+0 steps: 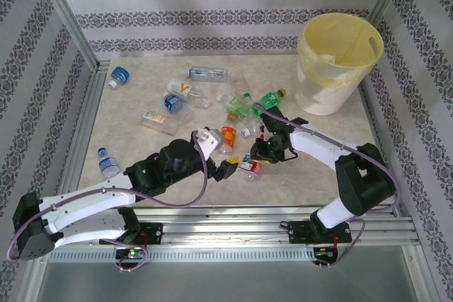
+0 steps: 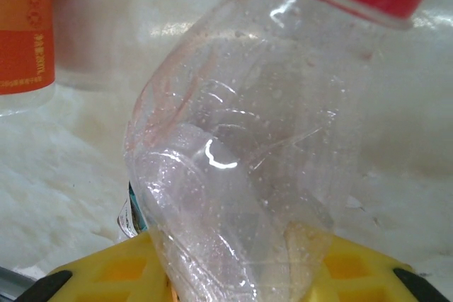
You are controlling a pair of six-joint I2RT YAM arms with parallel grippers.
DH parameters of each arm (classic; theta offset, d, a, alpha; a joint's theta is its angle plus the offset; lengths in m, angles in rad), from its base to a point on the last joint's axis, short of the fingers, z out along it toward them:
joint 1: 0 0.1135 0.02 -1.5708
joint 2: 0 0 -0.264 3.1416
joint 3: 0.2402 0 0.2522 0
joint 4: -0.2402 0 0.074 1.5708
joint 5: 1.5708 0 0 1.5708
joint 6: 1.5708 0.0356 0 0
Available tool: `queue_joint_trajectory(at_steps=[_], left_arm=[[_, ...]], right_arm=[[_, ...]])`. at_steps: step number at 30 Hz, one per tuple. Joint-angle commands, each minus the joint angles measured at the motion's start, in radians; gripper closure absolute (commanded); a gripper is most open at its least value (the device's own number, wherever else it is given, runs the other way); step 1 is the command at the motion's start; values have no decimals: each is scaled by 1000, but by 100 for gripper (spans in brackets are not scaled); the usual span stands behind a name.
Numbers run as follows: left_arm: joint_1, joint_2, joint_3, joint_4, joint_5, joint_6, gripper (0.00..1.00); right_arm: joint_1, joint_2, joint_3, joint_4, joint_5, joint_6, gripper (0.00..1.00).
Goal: Throw the plastic bottles in the bin
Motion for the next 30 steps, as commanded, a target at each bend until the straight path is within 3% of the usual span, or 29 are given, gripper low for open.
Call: queue_joint_trajectory(at_steps=[1, 8, 15, 21, 30], left_arm=[[-21, -1, 30, 13, -123, -38, 0], [-22, 40, 94, -19, -180, -33, 0], [-18, 33, 48, 107, -156, 38, 0], [29, 19, 79, 39, -28, 49, 0], [70, 43, 2, 164, 64, -26, 0]], right_arm=[[-9, -65, 44, -53, 44, -47, 78], [-13, -165, 115, -111, 83, -83, 81], [-17, -264, 187, -115, 116, -103, 85], [11, -371, 230, -71, 140, -74, 88], [35, -396, 423, -77, 251, -194, 88]])
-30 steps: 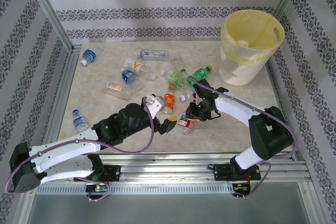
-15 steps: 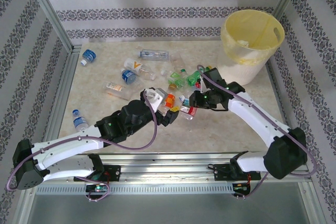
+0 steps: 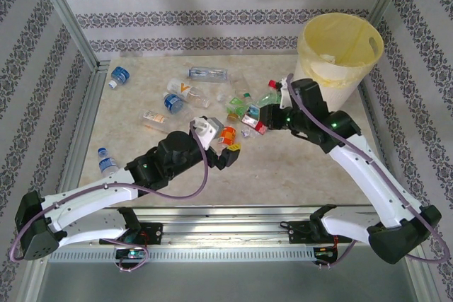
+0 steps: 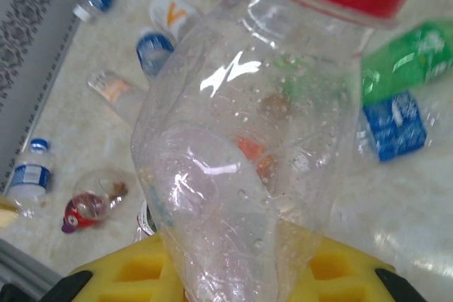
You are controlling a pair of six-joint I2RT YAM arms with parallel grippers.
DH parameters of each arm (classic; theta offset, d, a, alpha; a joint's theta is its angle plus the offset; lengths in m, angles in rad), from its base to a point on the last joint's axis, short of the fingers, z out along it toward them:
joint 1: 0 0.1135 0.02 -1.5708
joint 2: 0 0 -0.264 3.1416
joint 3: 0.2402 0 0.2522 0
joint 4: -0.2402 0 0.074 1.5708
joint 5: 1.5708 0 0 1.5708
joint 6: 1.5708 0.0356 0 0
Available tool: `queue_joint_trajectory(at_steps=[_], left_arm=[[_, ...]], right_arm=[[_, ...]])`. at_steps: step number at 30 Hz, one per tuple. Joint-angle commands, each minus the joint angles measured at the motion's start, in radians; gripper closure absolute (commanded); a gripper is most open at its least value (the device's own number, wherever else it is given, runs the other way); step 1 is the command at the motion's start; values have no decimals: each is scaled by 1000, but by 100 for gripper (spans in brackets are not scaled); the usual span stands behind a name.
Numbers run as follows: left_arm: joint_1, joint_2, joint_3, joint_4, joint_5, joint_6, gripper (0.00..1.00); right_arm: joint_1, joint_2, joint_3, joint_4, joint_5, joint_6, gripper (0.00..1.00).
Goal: Throw the plastic bottles in the bin
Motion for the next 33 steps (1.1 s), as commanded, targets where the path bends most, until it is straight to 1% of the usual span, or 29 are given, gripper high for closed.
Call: queue_joint_trajectory(at_steps=[1, 6, 9, 20, 28, 33], left_arm=[[10, 22, -28, 102, 45, -29, 0], [15, 67, -34, 183, 47, -37, 0], [17, 94, -10, 171, 74, -22, 0], [32, 103, 2, 176, 67, -24, 0], [33, 107, 7, 170, 67, -40, 0], [33, 98, 8, 155, 54, -39, 0]], right_arm=[[6, -14, 86, 24, 84, -79, 88], [-3, 34, 226, 32, 138, -168, 88], [-23, 64, 299, 38, 192, -202, 93], [-144, 132, 515, 140, 260, -355, 95], [-222, 166, 607, 277, 325, -449, 96], [-262, 165, 624, 371, 366, -486, 98]])
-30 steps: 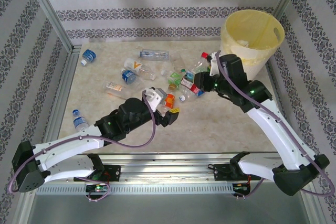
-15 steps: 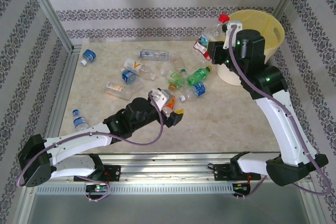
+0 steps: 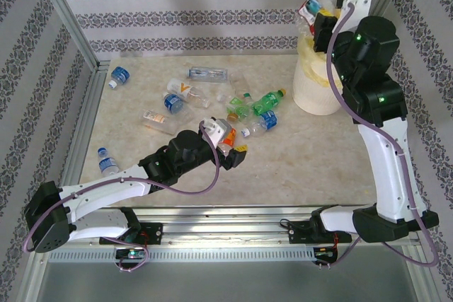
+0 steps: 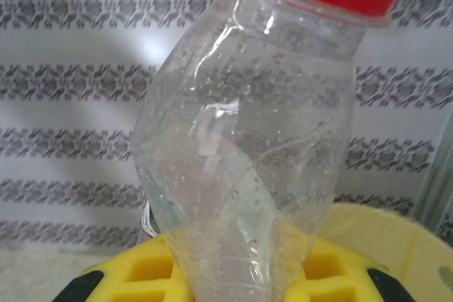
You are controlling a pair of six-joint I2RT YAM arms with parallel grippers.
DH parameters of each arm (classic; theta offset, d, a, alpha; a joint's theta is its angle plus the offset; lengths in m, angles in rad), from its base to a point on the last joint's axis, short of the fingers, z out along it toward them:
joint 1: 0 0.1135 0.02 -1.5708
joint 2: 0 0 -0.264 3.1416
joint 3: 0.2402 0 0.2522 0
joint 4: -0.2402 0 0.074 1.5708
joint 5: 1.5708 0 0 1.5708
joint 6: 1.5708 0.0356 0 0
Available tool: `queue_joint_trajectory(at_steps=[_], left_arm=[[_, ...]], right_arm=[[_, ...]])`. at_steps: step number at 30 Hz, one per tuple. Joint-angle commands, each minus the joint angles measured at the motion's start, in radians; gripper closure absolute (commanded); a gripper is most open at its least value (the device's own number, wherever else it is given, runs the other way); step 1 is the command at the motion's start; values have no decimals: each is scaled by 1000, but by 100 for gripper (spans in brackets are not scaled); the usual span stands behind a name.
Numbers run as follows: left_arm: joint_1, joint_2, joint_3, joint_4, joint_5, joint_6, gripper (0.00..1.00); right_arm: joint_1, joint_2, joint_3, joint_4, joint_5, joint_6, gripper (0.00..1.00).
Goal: Throw the plastic bottles in the bin
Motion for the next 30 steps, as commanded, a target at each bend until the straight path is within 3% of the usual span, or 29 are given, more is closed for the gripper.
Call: queue_joint_trajectory(at_steps=[1, 12, 20, 26, 29, 30], left_arm=[[12, -16, 35, 23, -10, -14, 0], [12, -50, 28, -18, -37, -24, 0], [12, -90, 22, -49, -63, -24, 0], [12, -95, 29, -71, -75, -26, 0], [12, -85, 43, -87, -82, -33, 0], [13, -79, 48, -91, -83, -42, 0]], right_arm=[[-27, 2, 29, 123, 60, -53, 98], [-88, 8, -29, 345, 132, -137, 98], [-166, 68, -30, 331, 146, -93, 98], [-264, 230, 55, 134, 109, 32, 97], [-316, 402, 231, -128, 37, 113, 87], [-333, 472, 319, -230, -13, 135, 77]])
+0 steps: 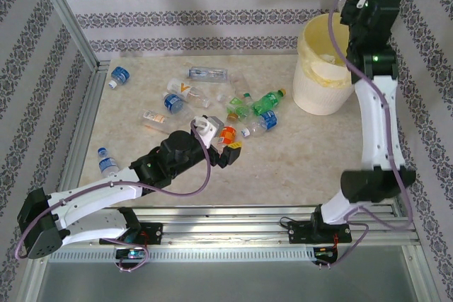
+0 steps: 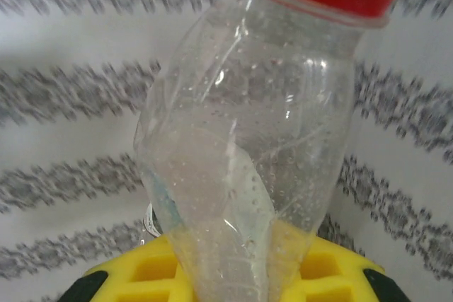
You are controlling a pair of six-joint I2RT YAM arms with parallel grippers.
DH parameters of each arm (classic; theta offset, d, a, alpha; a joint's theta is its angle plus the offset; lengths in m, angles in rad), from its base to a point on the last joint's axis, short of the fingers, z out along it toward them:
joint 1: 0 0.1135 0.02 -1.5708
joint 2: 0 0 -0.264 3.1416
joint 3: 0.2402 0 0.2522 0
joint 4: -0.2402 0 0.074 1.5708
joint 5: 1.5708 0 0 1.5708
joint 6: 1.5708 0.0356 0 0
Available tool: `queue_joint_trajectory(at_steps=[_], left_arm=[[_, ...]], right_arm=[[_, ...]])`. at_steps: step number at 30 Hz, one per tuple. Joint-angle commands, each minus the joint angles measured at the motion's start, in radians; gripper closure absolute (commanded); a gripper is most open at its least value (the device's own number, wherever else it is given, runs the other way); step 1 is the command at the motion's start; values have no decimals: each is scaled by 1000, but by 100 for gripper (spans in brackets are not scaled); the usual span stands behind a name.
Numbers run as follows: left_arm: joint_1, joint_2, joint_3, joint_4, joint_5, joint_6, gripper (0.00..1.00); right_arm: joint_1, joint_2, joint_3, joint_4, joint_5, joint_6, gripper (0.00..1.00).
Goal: Throw the plastic bottles in the bin
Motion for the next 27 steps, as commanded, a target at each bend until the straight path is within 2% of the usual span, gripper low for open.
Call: queue_joint_trajectory(at_steps=[1, 3, 6, 9, 17, 21, 24, 27], left_arm=[[17, 7, 50, -32, -21, -42, 0], [37, 24, 60, -34, 12, -81, 0], [52, 51, 78, -44, 26, -109, 0], [60, 77, 98, -68, 33, -125, 0], [123, 157, 185, -205, 75, -209, 0], [152, 208, 239, -299, 85, -235, 0], [178, 260, 295, -381, 124, -244, 0], [195, 331, 371, -480, 160, -241, 0]], right_arm=[[-48, 189, 219, -398, -126, 125, 67], [-57, 288, 382, -577, -138, 160, 47], [-54, 334, 480, -685, -151, 158, 35], [-49, 281, 432, -676, -193, 154, 27], [-31, 120, 250, -649, -339, 195, 16], [11, 37, 138, -629, -414, 195, 11], [51, -26, 57, -601, -447, 187, 3], [82, -80, -17, -576, -498, 190, 2]])
